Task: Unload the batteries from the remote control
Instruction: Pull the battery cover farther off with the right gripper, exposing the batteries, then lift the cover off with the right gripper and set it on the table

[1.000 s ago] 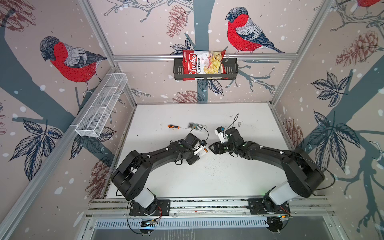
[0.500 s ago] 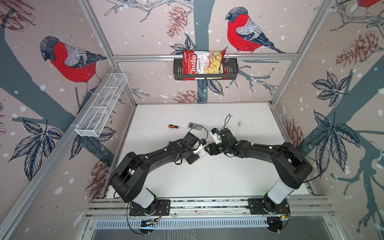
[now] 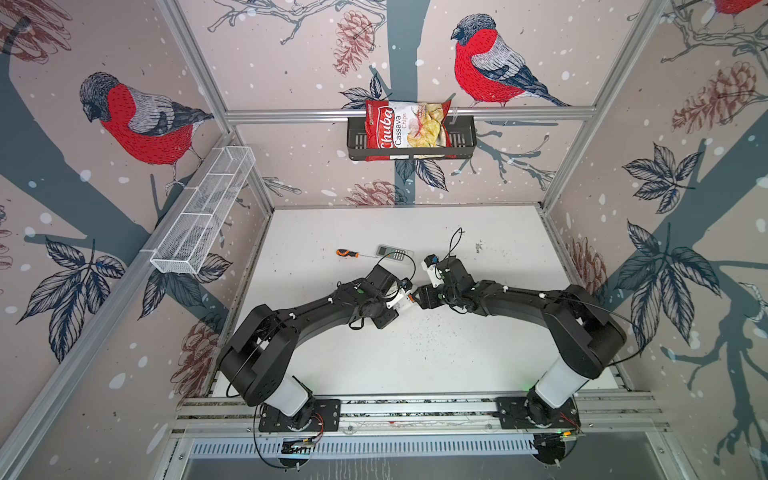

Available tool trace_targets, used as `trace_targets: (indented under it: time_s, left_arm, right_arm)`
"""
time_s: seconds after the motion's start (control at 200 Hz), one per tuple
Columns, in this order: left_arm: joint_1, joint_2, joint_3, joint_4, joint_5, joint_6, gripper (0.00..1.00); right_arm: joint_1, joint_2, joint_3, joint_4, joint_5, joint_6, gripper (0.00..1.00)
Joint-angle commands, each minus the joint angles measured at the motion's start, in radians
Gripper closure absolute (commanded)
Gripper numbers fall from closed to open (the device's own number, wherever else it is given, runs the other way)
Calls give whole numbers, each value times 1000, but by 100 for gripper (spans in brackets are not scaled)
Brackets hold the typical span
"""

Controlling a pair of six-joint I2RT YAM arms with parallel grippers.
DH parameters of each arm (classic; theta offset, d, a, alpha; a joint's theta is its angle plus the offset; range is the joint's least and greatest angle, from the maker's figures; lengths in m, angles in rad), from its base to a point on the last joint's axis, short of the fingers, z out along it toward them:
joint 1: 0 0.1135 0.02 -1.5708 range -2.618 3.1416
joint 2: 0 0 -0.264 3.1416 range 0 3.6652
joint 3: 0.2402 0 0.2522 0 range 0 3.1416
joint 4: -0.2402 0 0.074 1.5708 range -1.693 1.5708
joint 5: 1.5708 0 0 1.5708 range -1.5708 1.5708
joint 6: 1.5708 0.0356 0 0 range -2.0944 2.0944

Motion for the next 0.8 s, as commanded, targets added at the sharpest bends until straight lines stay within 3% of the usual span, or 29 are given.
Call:
trace_targets:
  time_s: [0.0,0.795]
  left_arm:
    - [3,-6,1,16,12,9,65]
    - [2,-11,-3,12,5,12,65]
  right_arm:
    - [-5,-18,-7,-15,24,-11,27]
    - [-33,-41,-25,-43,97,-9,29]
